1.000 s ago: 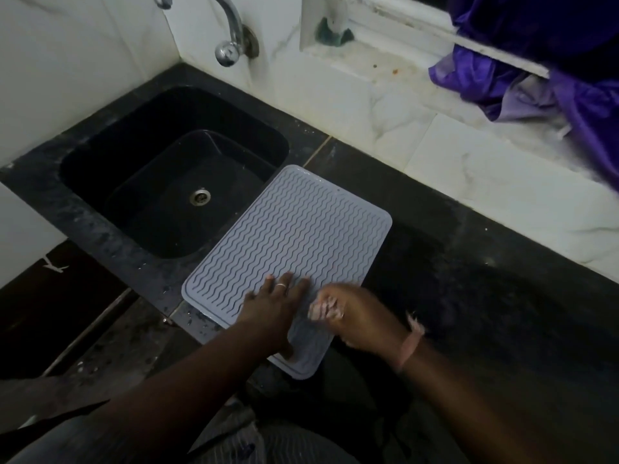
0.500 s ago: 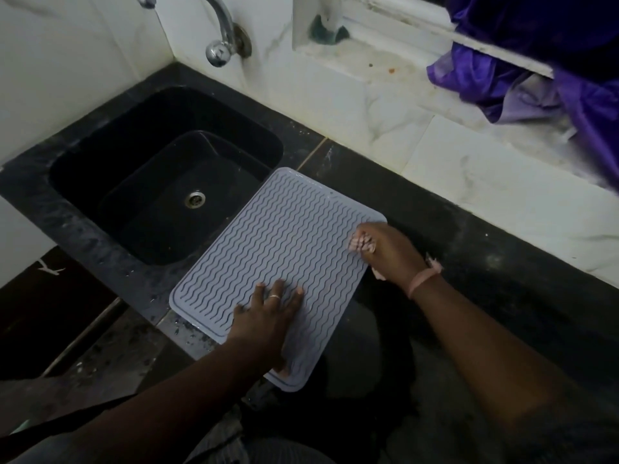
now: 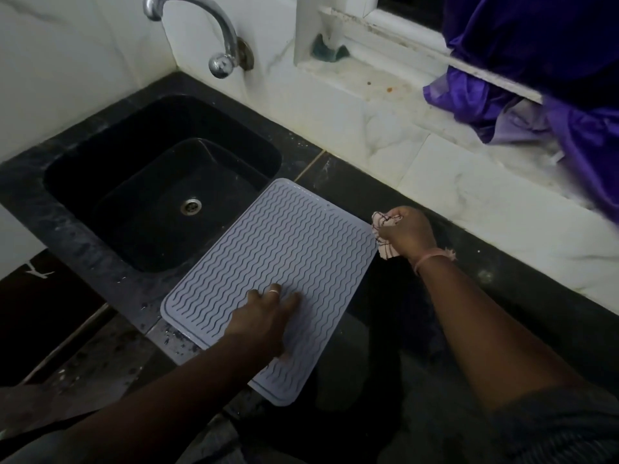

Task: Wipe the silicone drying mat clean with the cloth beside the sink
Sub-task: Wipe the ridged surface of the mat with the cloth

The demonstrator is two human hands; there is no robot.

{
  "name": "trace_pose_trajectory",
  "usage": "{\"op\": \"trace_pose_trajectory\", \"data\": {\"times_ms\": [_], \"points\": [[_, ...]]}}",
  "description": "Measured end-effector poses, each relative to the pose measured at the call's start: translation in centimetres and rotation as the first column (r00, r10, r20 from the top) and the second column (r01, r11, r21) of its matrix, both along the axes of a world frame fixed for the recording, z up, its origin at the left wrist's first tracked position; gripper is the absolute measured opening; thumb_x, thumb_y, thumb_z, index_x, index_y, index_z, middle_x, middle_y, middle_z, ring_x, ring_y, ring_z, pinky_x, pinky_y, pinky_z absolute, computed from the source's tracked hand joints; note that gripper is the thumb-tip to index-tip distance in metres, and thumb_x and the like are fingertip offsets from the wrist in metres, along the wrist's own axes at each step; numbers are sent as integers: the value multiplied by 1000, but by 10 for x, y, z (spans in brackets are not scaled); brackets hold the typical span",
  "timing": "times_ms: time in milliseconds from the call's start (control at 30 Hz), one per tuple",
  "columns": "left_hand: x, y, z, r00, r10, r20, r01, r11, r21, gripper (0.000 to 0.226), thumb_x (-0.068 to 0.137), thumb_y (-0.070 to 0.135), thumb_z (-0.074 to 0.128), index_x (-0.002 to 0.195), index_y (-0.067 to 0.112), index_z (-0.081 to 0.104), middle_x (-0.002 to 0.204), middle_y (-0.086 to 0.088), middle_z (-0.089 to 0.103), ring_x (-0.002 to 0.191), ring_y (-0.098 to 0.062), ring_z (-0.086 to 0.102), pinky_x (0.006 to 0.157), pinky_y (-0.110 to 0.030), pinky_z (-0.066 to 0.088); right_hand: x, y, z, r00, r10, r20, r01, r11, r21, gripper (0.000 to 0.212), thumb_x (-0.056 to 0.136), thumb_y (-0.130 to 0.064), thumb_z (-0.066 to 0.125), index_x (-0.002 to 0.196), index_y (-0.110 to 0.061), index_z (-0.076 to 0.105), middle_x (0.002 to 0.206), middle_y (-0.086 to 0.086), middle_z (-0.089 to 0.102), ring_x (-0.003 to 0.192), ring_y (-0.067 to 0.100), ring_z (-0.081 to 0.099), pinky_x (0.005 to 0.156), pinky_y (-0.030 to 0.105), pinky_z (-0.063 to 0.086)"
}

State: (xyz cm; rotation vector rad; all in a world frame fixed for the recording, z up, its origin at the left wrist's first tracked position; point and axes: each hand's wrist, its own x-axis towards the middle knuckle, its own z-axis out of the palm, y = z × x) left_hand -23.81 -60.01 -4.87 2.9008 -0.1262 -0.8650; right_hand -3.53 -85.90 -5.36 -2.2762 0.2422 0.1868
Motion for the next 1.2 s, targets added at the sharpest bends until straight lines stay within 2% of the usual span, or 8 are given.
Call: {"op": "trace_pose_trajectory", "data": {"times_ms": [100,167,333,600,800,1000,1200], "points": [[2,-7,-3,1000,-12,-2,12,998,59,127,77,46,83,154,48,-17,165,-10,1,144,-41,24,100,-56,50,-4,6,-7,1000,11,-22,-13,995,-96,28,77,-14,83,102,-16,70,94,4,70,90,21,68,81,30,53],[5,-8,-5,1000,-12,-23,14,996,83,127,75,49,83,155,49,-16,166,-10,-4,146,-43,18,100,-57,50,-9,7,-10,1000,9,-20,-12,993,-120,27,80,-17,82,104,-15,69,98,6,71,93,23,67,85,34,56],[13,-6,-8,998,4,-69,1,997,75,127,73,49,85,155,51,-12,167,-9,-9,150,-45,8,103,-60,48,-16,11,-9,1000,28,-5,-28,987,-161,21,82,-20,79,100,-16,69,95,6,72,90,24,68,83,37,57],[12,-5,-10,999,4,-41,-1,997,74,126,74,49,85,155,51,-12,166,-8,-7,148,-44,10,102,-59,49,-40,20,-11,997,-16,-80,4,990,-141,29,77,-12,82,103,-15,70,98,6,71,90,24,68,83,36,58],[12,-5,-12,999,-9,-30,12,995,97,125,74,49,84,156,50,-11,166,-9,-7,148,-44,12,101,-57,51,-73,32,-10,991,-44,-125,33,996,-84,44,77,-10,82,118,-14,66,103,5,66,96,24,67,83,30,53],[9,-2,-13,1000,-26,1,26,995,96,127,71,50,86,156,49,-8,166,-8,-4,145,-42,17,97,-55,53,-118,47,-5,991,-4,-135,-6,997,-74,28,80,-8,77,105,-13,67,97,5,70,86,20,67,75,33,57],[9,-2,-10,998,-60,13,58,991,125,129,70,55,85,158,46,-8,165,-9,-1,143,-41,19,96,-55,54,-163,66,-9,988,40,-147,-60,989,-133,20,79,-15,76,92,-22,63,87,-2,69,81,18,69,70,34,59]]}}
